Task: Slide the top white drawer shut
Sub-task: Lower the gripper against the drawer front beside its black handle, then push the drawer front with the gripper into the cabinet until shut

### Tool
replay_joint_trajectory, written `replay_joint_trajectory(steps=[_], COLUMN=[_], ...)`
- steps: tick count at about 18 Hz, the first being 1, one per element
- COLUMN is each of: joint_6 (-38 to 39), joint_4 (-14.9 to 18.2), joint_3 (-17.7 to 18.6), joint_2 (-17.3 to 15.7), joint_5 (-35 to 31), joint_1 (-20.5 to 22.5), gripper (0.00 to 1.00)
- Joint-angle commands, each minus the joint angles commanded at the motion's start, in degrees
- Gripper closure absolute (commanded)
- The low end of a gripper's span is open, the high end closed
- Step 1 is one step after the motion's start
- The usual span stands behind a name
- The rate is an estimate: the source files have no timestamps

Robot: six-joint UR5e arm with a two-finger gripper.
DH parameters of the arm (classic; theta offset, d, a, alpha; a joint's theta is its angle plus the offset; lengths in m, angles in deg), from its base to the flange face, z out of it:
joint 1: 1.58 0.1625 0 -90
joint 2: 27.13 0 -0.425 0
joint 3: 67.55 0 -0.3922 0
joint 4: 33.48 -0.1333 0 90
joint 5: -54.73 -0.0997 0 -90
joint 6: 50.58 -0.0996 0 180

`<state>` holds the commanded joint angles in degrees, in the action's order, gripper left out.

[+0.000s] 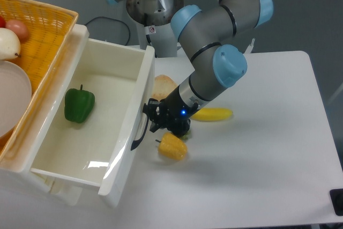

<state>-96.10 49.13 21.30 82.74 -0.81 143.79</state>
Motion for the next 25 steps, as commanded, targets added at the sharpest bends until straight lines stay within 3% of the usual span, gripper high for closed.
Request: replay_joint_trajectory(steps=[25], joint_6=[0.0], joint_4=[2.6], joint_3=[0.0], joint_2=[-1.9], joint_5=[2.3], joint_1=[-0.7], gripper=[1.0])
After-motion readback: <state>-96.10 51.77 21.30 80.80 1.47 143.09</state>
